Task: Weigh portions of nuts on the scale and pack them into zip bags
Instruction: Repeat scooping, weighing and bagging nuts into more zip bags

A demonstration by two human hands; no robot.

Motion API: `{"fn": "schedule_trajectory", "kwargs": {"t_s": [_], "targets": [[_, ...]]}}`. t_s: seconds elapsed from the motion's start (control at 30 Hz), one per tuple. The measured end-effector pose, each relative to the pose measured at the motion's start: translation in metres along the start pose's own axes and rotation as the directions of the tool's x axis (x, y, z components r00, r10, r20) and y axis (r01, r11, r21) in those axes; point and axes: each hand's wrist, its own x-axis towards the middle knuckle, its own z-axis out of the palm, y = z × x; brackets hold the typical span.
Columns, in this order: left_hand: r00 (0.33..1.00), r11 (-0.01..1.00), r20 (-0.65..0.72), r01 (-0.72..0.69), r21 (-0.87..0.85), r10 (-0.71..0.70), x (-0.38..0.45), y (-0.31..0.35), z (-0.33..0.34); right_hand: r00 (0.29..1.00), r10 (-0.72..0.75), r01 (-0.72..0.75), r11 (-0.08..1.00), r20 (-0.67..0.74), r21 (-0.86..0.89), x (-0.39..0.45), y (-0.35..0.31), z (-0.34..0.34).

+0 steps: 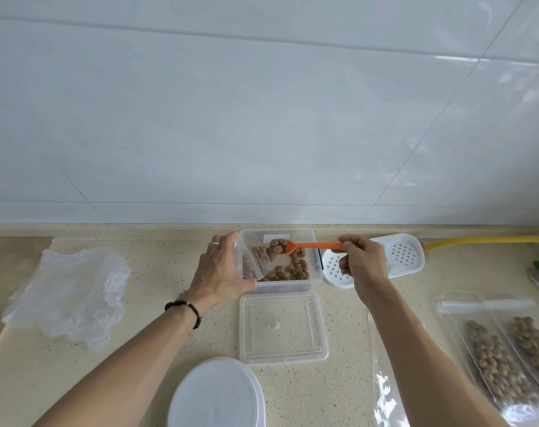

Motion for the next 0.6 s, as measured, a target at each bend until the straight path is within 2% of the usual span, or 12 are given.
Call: {"fn": "schedule_trajectory", "kwargs": {"t_s": [0.17, 0.27, 0.37, 0.47, 0.6], "targets": [[1.0, 1.0, -0.007, 0.013, -0.006, -0.013, 0.001, 0.004, 0.0, 0.995, -0.098, 0.098, 0.995, 0.031, 0.02, -0.007, -0.03, 0.001], [1.0, 1.0, -0.015, 0.017, -0.017, -0.018, 0.003, 0.006, 0.0, 0.974, -0.214, 0.221, 0.971, 0.078, -0.095, -0.019, -0.041, 0.012], [1.0, 0.998, -0.005, 0.025, -0.054, -0.026, 0.005, 0.007, -0.001, 0.899, -0.371, 0.421, 0.878, 0.232, -0.227, -0.034, -0.047, 0.024], [1.0, 0.995, 0.003, 0.022, -0.094, -0.022, 0.007, 0.008, -0.002, 0.815, -0.427, 0.542, 0.802, 0.392, -0.253, -0.044, -0.052, 0.03], [1.0, 0.996, -0.001, 0.02, -0.091, -0.021, 0.007, 0.009, -0.005, 0.777, -0.489, 0.609, 0.742, 0.397, -0.279, -0.046, -0.056, 0.03]]}}
